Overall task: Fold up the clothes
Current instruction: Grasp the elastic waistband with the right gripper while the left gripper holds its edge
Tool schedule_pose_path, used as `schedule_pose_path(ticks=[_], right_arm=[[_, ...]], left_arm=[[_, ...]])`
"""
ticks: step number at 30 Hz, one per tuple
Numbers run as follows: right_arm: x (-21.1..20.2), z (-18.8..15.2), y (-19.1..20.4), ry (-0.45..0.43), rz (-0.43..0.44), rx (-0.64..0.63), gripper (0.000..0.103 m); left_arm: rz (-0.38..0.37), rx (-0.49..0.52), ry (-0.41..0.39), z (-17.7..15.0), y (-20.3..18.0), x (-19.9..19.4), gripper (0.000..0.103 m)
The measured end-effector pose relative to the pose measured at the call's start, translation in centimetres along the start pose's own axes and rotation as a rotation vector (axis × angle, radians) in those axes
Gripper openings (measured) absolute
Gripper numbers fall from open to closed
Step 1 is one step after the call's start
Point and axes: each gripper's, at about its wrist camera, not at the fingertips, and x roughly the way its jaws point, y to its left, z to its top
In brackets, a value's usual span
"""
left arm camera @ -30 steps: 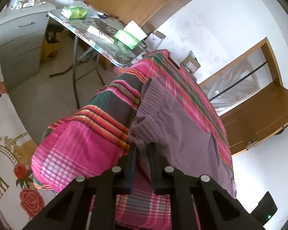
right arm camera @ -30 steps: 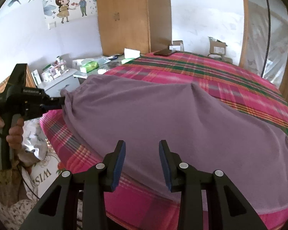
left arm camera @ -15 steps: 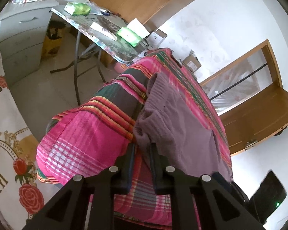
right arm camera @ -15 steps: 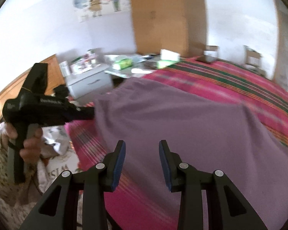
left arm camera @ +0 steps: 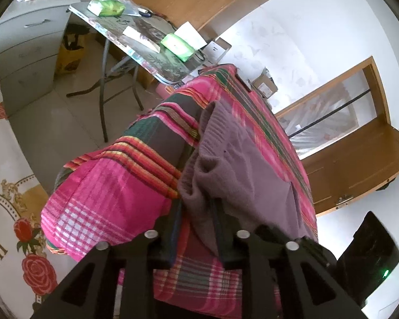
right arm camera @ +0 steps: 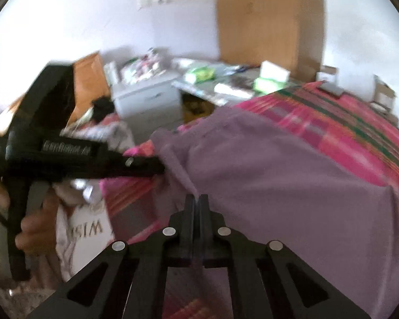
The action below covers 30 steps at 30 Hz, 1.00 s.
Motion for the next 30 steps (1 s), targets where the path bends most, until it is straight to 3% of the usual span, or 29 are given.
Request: schedule_pose_path(ticks=[5, 8, 9, 17, 20, 27, 30], right_arm=[[-2.3, 0.8, -1.6, -0.087, -0.052, 0.058, 0.003], [-2.2, 0.9, -1.0, -0.082, -0.04, 0.033, 0.003], [-1.9, 0.8, -0.7, -0.076, -0.039, 0.02, 0.003], [-1.7, 0.3, 0.2, -0.076, 0.01, -0.002, 0.003], [-0.8, -0.1, 0.8, -0.044, 0.025, -0.024, 0.003], [0.7, -1.1, 1.6, 0.028, 0.081, -0.036, 0.006], [0.6, -0.9, 1.8, 0.051, 0.122, -0.045, 0.013]], left_arm=[[-0.001, -0.017, 0.005, 0.5, -0.1, 0.4, 0.025], [0.006, -0.038, -0.006, 0.8, 0.1, 0.5, 0.022], [0.016, -0.046, -0.013, 0.8, 0.2, 0.5, 0.009], [-0.049, -0.097, -0.116, 1.2, 1.3, -2.4, 0.007], [0.001, -0.103, -0.089, 0.5, 1.9, -1.3, 0.007], [-0.035, -0.132, -0.052, 0.3, 2.9, -0.9, 0.009], [-0.072, -0.153, -0.049, 0.2, 3.4, -0.9, 0.009]])
